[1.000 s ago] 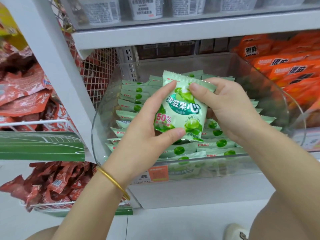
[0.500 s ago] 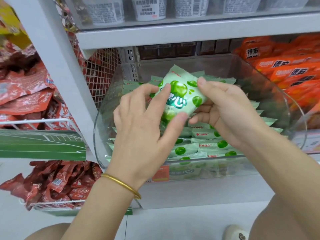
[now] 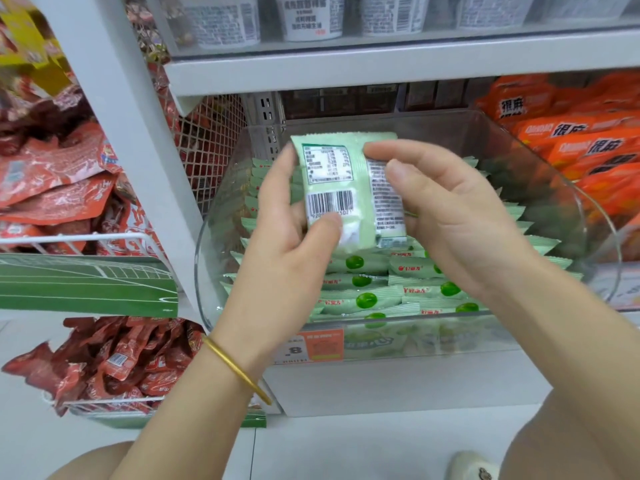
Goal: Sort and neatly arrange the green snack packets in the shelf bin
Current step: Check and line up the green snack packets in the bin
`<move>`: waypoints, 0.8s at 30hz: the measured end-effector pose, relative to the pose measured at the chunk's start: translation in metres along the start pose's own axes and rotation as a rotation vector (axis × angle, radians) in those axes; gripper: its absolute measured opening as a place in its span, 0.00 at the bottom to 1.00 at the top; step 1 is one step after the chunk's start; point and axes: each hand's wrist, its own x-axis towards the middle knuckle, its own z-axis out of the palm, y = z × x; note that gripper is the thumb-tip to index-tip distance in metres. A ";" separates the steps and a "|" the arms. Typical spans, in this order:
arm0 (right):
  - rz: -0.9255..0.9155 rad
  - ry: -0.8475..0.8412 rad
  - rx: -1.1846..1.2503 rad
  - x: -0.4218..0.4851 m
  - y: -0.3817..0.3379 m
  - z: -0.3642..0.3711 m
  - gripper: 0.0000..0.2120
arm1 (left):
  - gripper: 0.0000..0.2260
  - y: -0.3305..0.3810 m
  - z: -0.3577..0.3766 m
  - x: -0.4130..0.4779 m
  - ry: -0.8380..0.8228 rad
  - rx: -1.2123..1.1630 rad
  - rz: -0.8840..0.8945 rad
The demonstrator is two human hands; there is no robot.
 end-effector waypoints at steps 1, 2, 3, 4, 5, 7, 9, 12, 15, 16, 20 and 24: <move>-0.008 0.004 -0.011 0.000 0.000 0.000 0.08 | 0.29 0.000 -0.001 0.000 -0.014 -0.037 -0.009; -0.018 0.020 -0.019 0.000 0.000 0.000 0.10 | 0.30 0.001 -0.001 -0.001 -0.046 -0.048 0.010; -0.032 0.042 -0.024 0.001 -0.001 -0.001 0.11 | 0.29 0.001 -0.001 -0.001 -0.084 -0.036 0.042; -0.046 0.065 -0.023 0.001 0.000 -0.001 0.12 | 0.28 0.001 -0.001 -0.001 -0.116 -0.017 0.065; -0.058 0.079 -0.015 0.002 0.000 -0.001 0.12 | 0.28 0.000 -0.001 -0.001 -0.136 -0.006 0.071; -0.067 0.083 0.010 0.002 0.000 -0.001 0.12 | 0.28 -0.004 -0.001 0.000 -0.159 0.015 0.068; -0.068 0.088 0.028 0.001 0.000 -0.001 0.13 | 0.28 -0.005 0.000 0.000 -0.167 0.039 0.080; -0.065 0.096 0.036 0.001 -0.001 0.000 0.14 | 0.28 -0.005 0.000 0.001 -0.167 0.027 0.074; -0.070 0.089 0.036 0.000 0.000 0.000 0.13 | 0.28 -0.006 0.000 0.001 -0.167 0.039 0.080; -0.069 0.088 0.032 0.000 0.000 0.000 0.13 | 0.28 -0.005 0.000 0.001 -0.169 0.047 0.085; -0.064 0.094 0.011 0.001 0.001 -0.002 0.14 | 0.27 -0.007 0.000 0.001 -0.145 0.061 0.070; -0.022 0.100 0.008 0.002 0.003 -0.002 0.21 | 0.20 -0.005 0.001 0.001 -0.012 0.037 -0.026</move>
